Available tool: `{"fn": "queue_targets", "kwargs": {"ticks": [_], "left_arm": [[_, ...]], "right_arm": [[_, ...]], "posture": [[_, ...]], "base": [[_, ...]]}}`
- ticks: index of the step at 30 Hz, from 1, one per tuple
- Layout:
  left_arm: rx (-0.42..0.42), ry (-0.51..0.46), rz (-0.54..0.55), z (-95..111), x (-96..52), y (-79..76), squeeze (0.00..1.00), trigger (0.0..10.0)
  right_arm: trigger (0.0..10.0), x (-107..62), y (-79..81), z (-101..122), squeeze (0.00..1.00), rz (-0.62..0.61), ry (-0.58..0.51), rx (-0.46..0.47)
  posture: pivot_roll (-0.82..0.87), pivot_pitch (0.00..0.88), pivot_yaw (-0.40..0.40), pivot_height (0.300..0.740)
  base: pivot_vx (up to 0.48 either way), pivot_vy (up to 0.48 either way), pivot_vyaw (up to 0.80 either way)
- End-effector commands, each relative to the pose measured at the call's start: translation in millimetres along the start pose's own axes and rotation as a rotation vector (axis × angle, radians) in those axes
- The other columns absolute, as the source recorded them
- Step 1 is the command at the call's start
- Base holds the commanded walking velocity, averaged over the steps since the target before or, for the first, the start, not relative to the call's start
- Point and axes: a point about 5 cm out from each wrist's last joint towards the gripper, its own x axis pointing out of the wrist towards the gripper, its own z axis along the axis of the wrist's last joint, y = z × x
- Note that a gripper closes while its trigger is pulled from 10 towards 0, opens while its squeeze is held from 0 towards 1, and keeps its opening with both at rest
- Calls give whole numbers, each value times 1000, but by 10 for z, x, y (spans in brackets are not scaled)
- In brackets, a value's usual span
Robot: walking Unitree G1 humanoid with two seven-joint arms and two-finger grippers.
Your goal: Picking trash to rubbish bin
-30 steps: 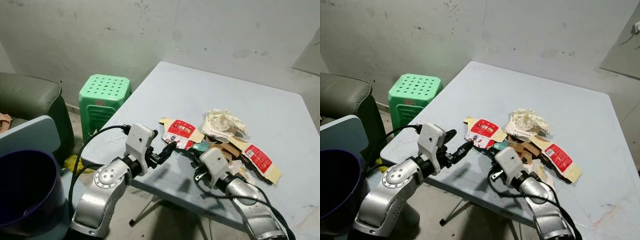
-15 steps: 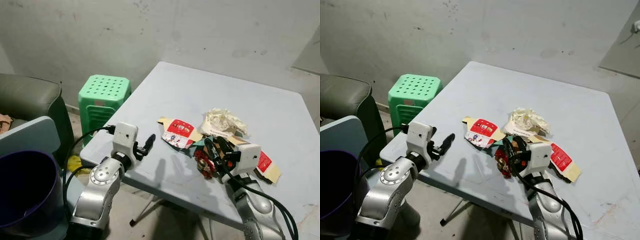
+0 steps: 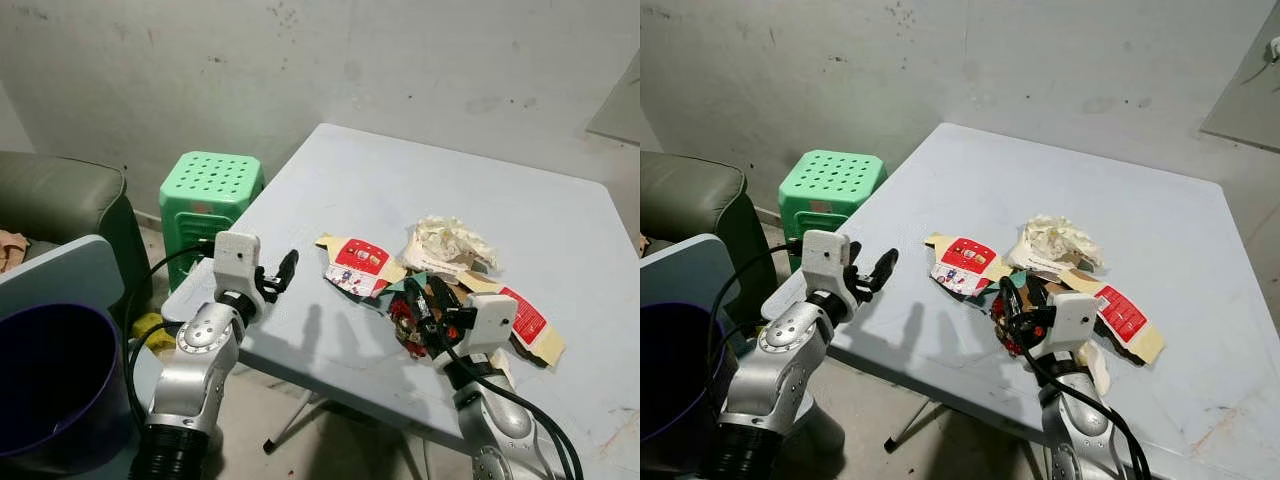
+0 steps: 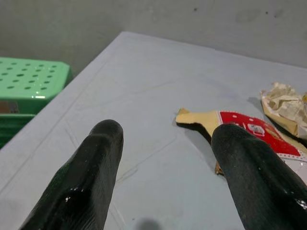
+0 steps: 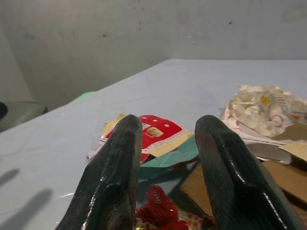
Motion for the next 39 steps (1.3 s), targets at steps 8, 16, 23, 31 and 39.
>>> {"fn": "queue_targets", "kwargs": {"ticks": [8, 16, 23, 31, 39], "left_arm": [[-13, -19, 4, 39, 61, -5, 0, 10000], [-1, -20, 16, 31, 68, 0, 0, 10000], [6, -28, 13, 34, 74, 0, 0, 10000], [23, -43, 7, 36, 66, 5, 0, 10000], [12, -60, -7, 48, 51, 13, 0, 10000]], "right_arm": [[10000, -8, -87, 24, 0, -38, 32, -89], [10000, -12, -92, -4, 0, -44, 56, -105], [10000, -13, -100, -20, 0, -57, 73, -120], [10000, -13, -94, -44, 0, -53, 88, -134], [10000, -23, -73, -61, 0, -50, 95, -132]], "posture": [[-62, 0, -57, 740], [-61, 0, -62, 740], [-61, 0, -66, 740], [-62, 0, -66, 740], [-62, 0, -64, 740]], "base": [[0, 457, 0], [0, 109, -764], [0, 0, -751], [0, 0, -706], [0, -300, -686]]}}
